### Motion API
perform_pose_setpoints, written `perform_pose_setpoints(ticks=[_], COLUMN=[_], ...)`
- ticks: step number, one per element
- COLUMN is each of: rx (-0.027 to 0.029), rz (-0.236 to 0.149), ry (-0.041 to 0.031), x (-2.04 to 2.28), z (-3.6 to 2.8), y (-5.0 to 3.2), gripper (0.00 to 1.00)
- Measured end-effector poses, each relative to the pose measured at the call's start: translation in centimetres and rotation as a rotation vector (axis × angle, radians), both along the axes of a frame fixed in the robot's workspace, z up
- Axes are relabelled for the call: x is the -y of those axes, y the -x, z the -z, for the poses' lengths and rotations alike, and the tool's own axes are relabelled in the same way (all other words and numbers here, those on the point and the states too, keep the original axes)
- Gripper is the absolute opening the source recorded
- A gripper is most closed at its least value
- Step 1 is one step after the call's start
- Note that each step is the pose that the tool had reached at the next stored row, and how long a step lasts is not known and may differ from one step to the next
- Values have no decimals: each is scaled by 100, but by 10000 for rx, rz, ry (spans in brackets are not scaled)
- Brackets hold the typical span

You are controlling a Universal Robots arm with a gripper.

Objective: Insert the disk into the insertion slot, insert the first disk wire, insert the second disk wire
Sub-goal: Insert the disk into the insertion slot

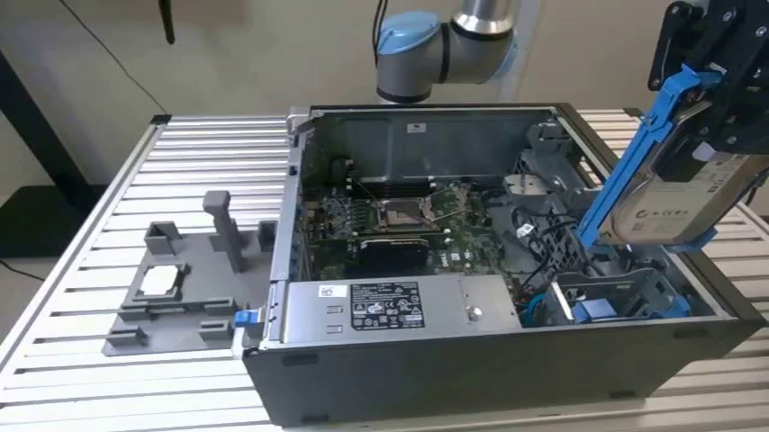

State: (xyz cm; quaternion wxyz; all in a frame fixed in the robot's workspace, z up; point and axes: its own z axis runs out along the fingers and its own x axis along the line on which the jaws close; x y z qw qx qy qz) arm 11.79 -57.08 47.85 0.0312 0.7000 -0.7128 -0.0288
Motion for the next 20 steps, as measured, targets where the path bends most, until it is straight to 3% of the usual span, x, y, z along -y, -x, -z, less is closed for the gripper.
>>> perform_pose_setpoints(ticks=[14,20], rx=[112,120], rz=[0,0], ry=[0,0], x=[27,28], z=[162,217], y=[1,1], gripper=[33,33])
